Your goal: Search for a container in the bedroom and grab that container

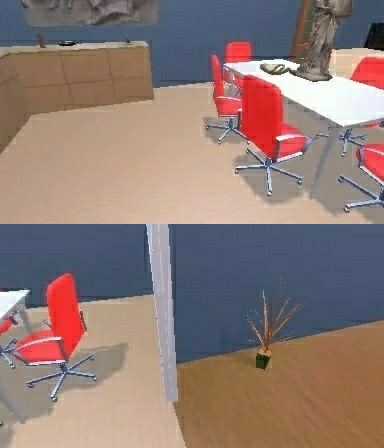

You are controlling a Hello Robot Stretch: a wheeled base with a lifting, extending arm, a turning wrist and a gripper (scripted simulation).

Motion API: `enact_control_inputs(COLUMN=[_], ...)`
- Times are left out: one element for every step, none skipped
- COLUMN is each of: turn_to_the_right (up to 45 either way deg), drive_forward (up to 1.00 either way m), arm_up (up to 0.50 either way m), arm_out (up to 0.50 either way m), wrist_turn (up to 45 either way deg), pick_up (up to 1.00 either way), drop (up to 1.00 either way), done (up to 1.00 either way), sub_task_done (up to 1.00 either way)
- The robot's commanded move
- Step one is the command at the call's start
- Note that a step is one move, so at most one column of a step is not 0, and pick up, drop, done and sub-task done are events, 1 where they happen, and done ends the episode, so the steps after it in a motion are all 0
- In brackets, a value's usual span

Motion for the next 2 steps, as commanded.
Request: enact_control_inputs(turn_to_the_right=[-9.0,0.0], drive_forward=[0.0,1.0], arm_up=[0.0,0.0], arm_out=[0.0,0.0], wrist_turn=[0.0,0.0], pick_up=[0.0,0.0], drop=[0.0,0.0], done=[0.0,0.0], sub_task_done=[0.0,0.0])
